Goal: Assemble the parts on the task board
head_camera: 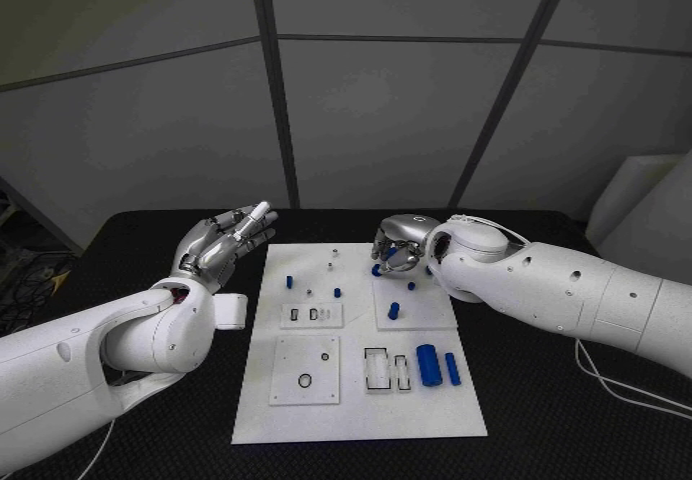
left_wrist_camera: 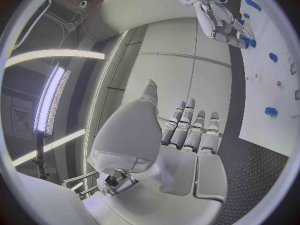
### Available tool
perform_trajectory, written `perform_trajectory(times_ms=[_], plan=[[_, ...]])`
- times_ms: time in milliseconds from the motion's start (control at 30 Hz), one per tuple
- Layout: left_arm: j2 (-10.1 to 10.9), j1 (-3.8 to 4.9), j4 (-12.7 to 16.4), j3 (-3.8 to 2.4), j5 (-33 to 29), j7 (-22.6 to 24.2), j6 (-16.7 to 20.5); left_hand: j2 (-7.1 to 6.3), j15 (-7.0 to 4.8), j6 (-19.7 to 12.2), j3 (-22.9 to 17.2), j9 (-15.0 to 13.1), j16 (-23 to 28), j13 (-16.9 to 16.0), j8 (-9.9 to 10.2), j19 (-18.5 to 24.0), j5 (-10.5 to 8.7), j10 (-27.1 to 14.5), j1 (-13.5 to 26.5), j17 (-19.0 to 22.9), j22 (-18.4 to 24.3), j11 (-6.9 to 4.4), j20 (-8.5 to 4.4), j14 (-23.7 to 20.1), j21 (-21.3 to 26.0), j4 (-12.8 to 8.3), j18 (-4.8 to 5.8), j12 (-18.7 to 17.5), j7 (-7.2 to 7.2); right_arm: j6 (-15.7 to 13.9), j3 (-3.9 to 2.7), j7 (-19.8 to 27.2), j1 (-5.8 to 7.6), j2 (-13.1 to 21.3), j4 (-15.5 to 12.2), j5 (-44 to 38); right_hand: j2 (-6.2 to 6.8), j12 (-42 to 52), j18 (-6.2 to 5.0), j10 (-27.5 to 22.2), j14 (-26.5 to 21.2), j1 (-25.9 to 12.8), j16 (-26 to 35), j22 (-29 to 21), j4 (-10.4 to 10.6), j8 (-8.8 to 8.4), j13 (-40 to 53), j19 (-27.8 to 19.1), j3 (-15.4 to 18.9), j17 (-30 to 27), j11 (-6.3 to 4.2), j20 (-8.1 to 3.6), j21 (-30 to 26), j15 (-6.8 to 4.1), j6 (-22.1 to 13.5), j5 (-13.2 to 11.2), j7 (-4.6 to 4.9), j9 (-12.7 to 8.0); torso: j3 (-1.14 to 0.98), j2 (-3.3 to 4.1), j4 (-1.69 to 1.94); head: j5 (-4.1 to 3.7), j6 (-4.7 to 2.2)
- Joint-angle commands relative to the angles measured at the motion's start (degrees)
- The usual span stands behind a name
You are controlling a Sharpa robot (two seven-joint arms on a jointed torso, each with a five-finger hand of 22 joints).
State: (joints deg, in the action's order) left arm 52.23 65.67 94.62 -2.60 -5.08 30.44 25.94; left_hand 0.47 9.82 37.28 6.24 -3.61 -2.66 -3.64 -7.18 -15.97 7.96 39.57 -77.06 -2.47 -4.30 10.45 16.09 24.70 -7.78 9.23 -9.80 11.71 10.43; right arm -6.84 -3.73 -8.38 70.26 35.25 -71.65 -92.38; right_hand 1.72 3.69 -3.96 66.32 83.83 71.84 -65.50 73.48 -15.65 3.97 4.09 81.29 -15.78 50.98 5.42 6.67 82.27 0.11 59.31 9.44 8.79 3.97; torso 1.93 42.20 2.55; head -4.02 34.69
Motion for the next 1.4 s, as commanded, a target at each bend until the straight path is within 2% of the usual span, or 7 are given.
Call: perform_trajectory(times_ms=[33, 500, 700, 967, 1167, 1333, 1400], plan=[[0.09, 0.10, 0.30, -0.10, 0.61, 0.22, -0.20, 0.61, 0.11, -0.47, 0.02, 0.09, 0.36, 0.06, 0.15, -0.10, 0.30, -0.02, 0.12, 0.08, -0.02, 0.26, 0.11, -0.37, -0.25, -0.36, -0.46, -0.21, 2.33, 2.70, -0.04, -1.31, 0.17, -0.27, 0.11, -1.84, -0.46, -0.19, 0.89, 0.17, 1.38, -0.38, -0.46, 0.57, 0.05, -0.25, 0.07, 0.47, -0.47, 0.47, -0.04, 0.01, 0.45, 0.35, -0.04, 0.38, 0.13, 0.02, -0.03, 0.27, 0.02, 0.13, -0.01], [0.42, 0.15, 0.54, -0.18, 0.61, 0.21, 0.18, 0.64, 0.10, -0.86, 0.17, 0.16, 0.38, 0.07, 0.32, -0.21, 0.32, -0.17, 0.21, 0.10, -0.05, 0.26, 0.11, -0.65, -0.35, -0.53, -0.47, -0.34, 2.34, 3.46, -0.03, -1.51, 0.18, -0.89, 0.38, -1.96, -1.81, -0.08, 1.50, 1.89, 1.27, -0.59, -3.30, 4.16, 0.76, 0.04, 0.18, 1.99, -2.03, 3.19, -0.52, -0.14, 2.37, 0.07, 1.41, 0.75, -0.35, 0.24, -0.09, 0.78, 0.13, 0.33, 0.07], [0.52, 0.21, 0.56, -0.21, 0.61, 0.20, 0.26, 0.65, 0.10, -0.95, 0.20, 0.18, 0.37, 0.07, 0.36, -0.24, 0.32, -0.21, 0.22, 0.09, -0.06, 0.26, 0.11, -0.66, -0.37, -0.56, -0.48, -0.38, 2.34, 2.91, -0.03, -1.28, 0.18, -0.98, 0.46, -1.96, -3.22, 0.07, 1.86, 3.62, 1.15, -0.19, -4.34, 6.18, 1.25, 0.52, 0.34, 2.93, -3.32, 4.05, -1.15, -0.51, 3.37, -0.44, 3.36, 1.02, -0.97, 0.56, -0.11, 0.91, 0.10, 0.39, 0.26], [0.64, 0.26, 0.44, -0.22, 0.61, 0.13, 0.30, 0.66, 0.10, -0.97, 0.24, 0.19, 0.37, 0.07, 0.39, -0.28, 0.33, -0.23, 0.24, 0.09, -0.07, 0.26, 0.12, -0.66, -0.40, -0.60, -0.48, -0.40, 2.35, -4.09, -0.03, 0.38, 0.17, -0.45, -0.48, -1.48, -4.25, 0.28, 2.38, 6.25, 1.00, 0.34, -5.13, 8.87, 1.72, 1.29, 0.86, 4.33, -3.90, 4.64, -2.16, -1.27, 4.59, -1.28, 5.97, 0.86, -1.92, 1.26, -0.13, 0.99, 0.10, 0.48, 0.24], [0.78, 0.31, -0.05, -0.23, 0.60, 0.02, 0.32, 0.66, 0.10, -0.97, 0.24, 0.19, 0.37, 0.07, 0.39, -0.28, 0.33, -0.23, 0.24, 0.09, -0.07, 0.26, 0.12, -0.66, -0.40, -0.60, -0.48, -0.40, 2.35, -9.38, -0.05, 1.32, 0.24, 0.05, -2.13, 0.28, -3.88, 0.11, 2.55, 6.63, 0.91, 0.30, -5.27, 9.72, 1.75, 1.25, 0.97, 4.79, -3.70, 4.67, -2.30, -1.53, 4.96, -1.50, 6.30, 0.74, -2.04, 1.42, -0.07, 1.06, 0.12, 0.77, -0.48], [0.62, 0.42, -0.64, -0.23, 0.59, -0.09, 0.35, 0.68, 0.11, -1.11, 0.30, 0.21, 0.36, 0.07, 0.46, -0.32, 0.32, -0.29, 0.29, 0.09, -0.07, 0.28, 0.13, -0.70, -0.44, -0.66, -0.49, -0.46, 2.38, -12.09, -0.06, 1.29, 0.81, -2.08, -0.12, 0.95, -3.50, -0.09, 2.55, 6.58, 0.83, -0.12, -5.29, 9.72, 2.07, 1.03, 0.97, 4.76, -3.39, 4.56, -2.28, -1.61, 4.97, -1.50, 6.26, 0.37, -2.07, 1.47, -0.08, 1.23, 0.37, 0.82, -0.86], [0.56, 0.45, -0.69, -0.23, 0.53, 0.09, 0.60, 0.72, 0.14, -1.09, 0.39, 0.22, 0.22, 0.05, 0.51, -0.45, 0.33, -0.30, 0.35, -0.01, -0.10, 0.31, 0.17, 0.15, -0.54, -0.75, -0.49, -0.49, 2.40, -12.83, -0.06, 1.26, 1.07, -3.75, 1.76, 1.10, -3.37, -0.16, 2.45, 6.49, 0.72, -0.34, -5.09, 9.25, 2.28, 0.88, 0.95, 4.47, -3.26, 4.15, -2.26, -1.61, 4.78, -1.46, 6.17, 0.17, -2.07, 1.48, 0.04, 1.24, 0.30, 0.94, -0.84]])
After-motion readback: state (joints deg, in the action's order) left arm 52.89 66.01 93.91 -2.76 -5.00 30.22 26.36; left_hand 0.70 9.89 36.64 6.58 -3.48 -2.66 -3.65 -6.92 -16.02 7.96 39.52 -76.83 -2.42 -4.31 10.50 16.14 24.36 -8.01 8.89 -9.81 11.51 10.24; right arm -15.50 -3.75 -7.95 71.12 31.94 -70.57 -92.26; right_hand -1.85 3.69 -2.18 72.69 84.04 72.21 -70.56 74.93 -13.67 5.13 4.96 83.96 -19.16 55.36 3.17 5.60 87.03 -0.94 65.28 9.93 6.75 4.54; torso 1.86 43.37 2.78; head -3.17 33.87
